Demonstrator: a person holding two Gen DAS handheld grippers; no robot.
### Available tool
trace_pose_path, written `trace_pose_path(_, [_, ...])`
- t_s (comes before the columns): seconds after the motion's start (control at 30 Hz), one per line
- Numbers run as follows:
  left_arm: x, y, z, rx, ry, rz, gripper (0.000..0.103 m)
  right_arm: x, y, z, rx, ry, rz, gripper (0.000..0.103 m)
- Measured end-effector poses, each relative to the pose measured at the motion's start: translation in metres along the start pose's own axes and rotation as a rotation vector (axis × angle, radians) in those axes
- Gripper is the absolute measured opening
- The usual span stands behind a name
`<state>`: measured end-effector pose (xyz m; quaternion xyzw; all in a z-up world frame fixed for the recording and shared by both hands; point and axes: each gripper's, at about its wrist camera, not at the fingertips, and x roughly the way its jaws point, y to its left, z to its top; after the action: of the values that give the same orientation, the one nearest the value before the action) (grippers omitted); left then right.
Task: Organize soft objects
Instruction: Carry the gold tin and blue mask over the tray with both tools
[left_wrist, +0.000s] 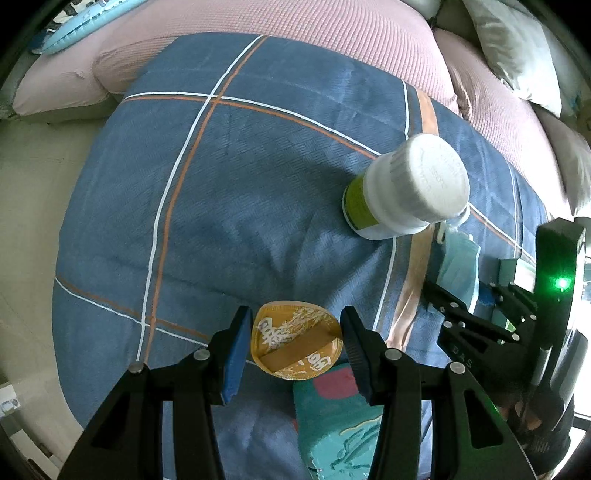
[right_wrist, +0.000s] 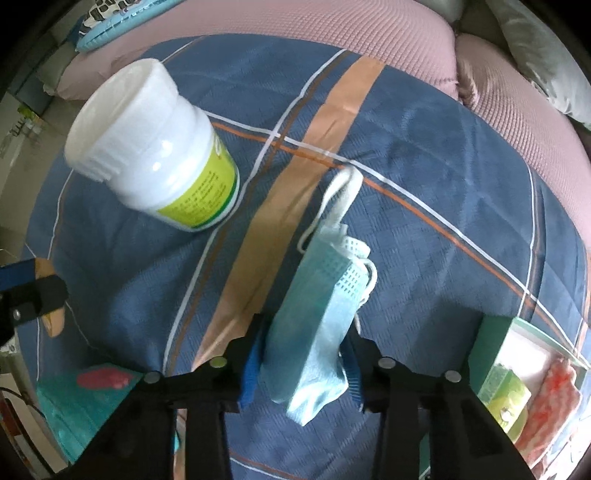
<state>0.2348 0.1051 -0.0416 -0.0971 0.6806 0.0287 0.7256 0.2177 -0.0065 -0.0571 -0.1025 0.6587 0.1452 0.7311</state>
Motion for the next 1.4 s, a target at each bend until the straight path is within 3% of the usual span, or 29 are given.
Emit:
trace_pose_path(0.67, [-0.059,-0.054,-0.036,0.028,-0.08,-0.057,0.051,-0.082,-0.036,-0.07,0.05,-0.091,0.015,0.034])
trace_pose_path(0.87, [-0.074,-0.078,-0.055,0.055,-0.122,-0.067,0.051,-0.104,-0.066,-0.086,0.094,-0.127,0.05,0.033])
trace_pose_path(1.4, [-0.108,-0.16,-0.106,0.153,-0.264,-0.099,0.051,-0.17,-0.13,-0.157,0.246,-0.356,0.018,0.033])
